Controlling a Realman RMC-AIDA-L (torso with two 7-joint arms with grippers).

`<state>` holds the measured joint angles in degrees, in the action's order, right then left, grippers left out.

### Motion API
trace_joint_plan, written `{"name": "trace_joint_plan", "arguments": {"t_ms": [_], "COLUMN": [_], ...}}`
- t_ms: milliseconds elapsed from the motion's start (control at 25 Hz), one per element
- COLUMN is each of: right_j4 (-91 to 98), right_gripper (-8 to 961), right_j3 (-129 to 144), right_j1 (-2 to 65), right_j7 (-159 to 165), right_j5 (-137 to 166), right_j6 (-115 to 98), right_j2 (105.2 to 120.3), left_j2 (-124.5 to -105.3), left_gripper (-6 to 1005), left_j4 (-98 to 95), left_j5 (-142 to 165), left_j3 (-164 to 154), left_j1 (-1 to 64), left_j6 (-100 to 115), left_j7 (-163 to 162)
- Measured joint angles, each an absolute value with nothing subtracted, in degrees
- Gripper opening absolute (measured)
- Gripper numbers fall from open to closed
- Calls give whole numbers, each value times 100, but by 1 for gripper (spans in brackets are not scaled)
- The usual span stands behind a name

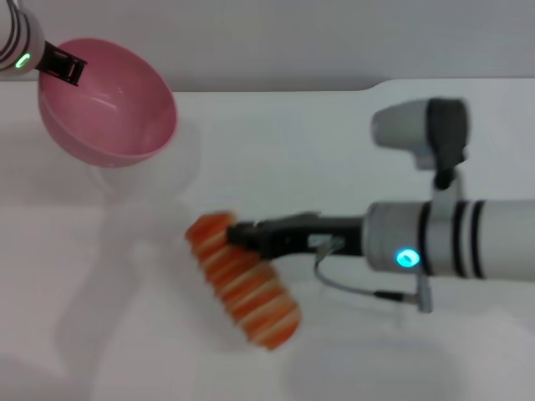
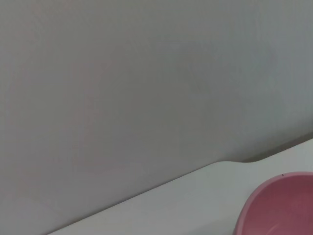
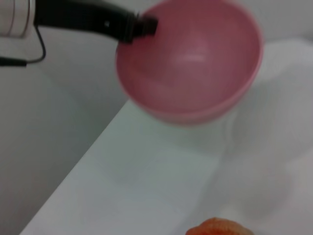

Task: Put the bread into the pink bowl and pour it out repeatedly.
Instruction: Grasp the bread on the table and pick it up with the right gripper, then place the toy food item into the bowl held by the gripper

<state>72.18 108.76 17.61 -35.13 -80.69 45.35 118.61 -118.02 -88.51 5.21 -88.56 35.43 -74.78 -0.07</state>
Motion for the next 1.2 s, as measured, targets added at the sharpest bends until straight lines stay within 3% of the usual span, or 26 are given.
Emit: {"name": "trace_joint_plan", "arguments": {"t_ms": [240,640,1200], "right_j4": [8774,10088,10007], "right_gripper": [98,80,71], "right_j3": [10218,9588,9313], "right_j1": [1269,1270,1363], "right_j7": [-2779,-2336,-2367], "right_j5": [-6738,-5840,-5508], "right_j6": [4950,5488,5512], "right_j2": [11857,11869,11868], "left_j2": [-11833,-11842,-11848], "left_gripper": [49,49,49], "left_j4": [-8805,-8785,-8801], "left_j5": [299,0,-905], "left_j3": [-9106,-9838,-10425], "left_j1": [3506,3501,3596], "left_j6": [-7377,-7326,-7125], "left_j7": [-75,-446,-567]}}
